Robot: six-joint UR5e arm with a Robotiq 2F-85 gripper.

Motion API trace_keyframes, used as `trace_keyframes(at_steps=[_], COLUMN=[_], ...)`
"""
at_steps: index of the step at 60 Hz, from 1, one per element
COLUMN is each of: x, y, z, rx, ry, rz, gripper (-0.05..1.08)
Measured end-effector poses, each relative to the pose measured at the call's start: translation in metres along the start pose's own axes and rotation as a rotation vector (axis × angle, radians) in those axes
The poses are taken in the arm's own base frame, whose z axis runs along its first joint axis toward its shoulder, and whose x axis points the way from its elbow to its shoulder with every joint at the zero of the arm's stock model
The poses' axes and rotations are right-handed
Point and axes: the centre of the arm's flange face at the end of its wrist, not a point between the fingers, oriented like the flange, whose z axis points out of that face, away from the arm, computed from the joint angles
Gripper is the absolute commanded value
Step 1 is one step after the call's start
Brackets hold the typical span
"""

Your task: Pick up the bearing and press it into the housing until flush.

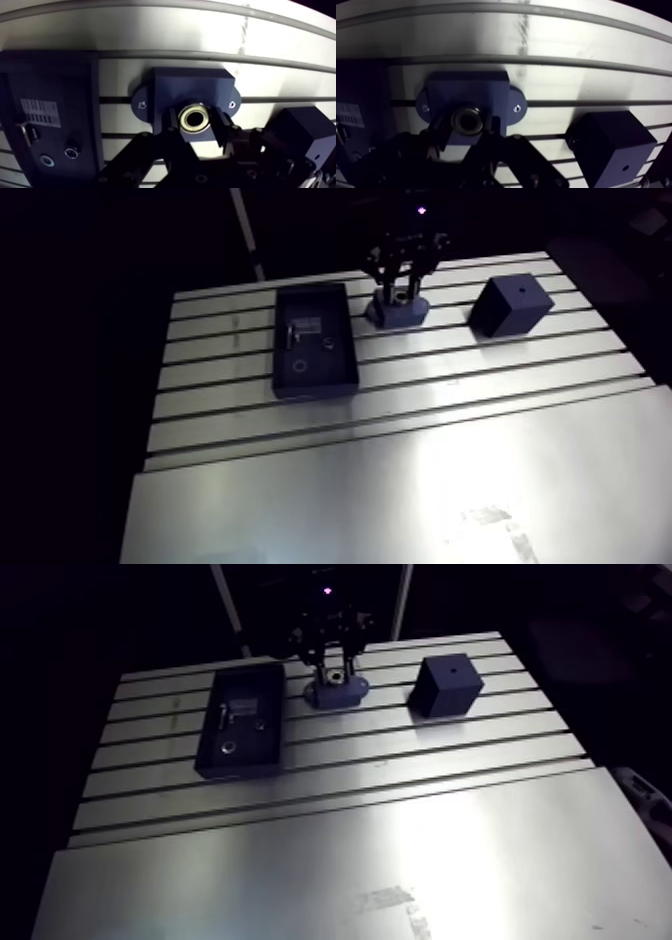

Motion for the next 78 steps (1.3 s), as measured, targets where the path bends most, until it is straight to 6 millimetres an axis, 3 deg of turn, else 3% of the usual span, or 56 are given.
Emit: trace_keyframes(at_steps=[25, 26, 27, 28, 29, 30, 31, 51, 62, 64, 65, 66, 67, 68, 69, 70, 74, 78], x=[0.002, 0.002, 0.002, 0.002, 0.002, 0.002, 0.002, 0.001, 0.0, -0.001, -0.001, -0.001, -0.001, -0.001, -0.002, -0.002, -0.003, -0.004], y=[0.0, 0.0, 0.0, 0.0, 0.0, 0.0, 0.0, 0.001, 0.002, 0.002, 0.002, 0.002, 0.003, 0.003, 0.003, 0.003, 0.004, 0.004], z=[0.003, 0.003, 0.003, 0.003, 0.003, 0.003, 0.003, -0.002, -0.017, -0.02, -0.021, -0.022, -0.024, -0.025, -0.027, -0.028, -0.031, -0.033], rx=[0.001, 0.001, 0.001, 0.001, 0.001, 0.001, 0.001, 0.001, -0.002, -0.002, -0.002, -0.002, -0.003, -0.003, -0.003, -0.003, -0.001, 0.006], ry=[-0.003, -0.003, -0.003, -0.003, -0.003, -0.003, -0.003, 0.005, 0.029, 0.034, 0.036, 0.038, 0.039, 0.042, 0.044, 0.045, 0.05, 0.054], rz=[0.0, 0.0, 0.0, 0.0, 0.0, 0.0, 0.0, 0.002, 0.004, 0.003, 0.003, 0.003, 0.003, 0.003, 0.003, 0.003, 0.005, 0.008], gripper=[0.53, 0.41, 0.41, 0.2, 0.2, 0.04, 0.01, 0.01, 0.01, 0.02, 0.13, 0.13, 0.41, 0.41, 0.72, 0.83, 0.97, 1.02])
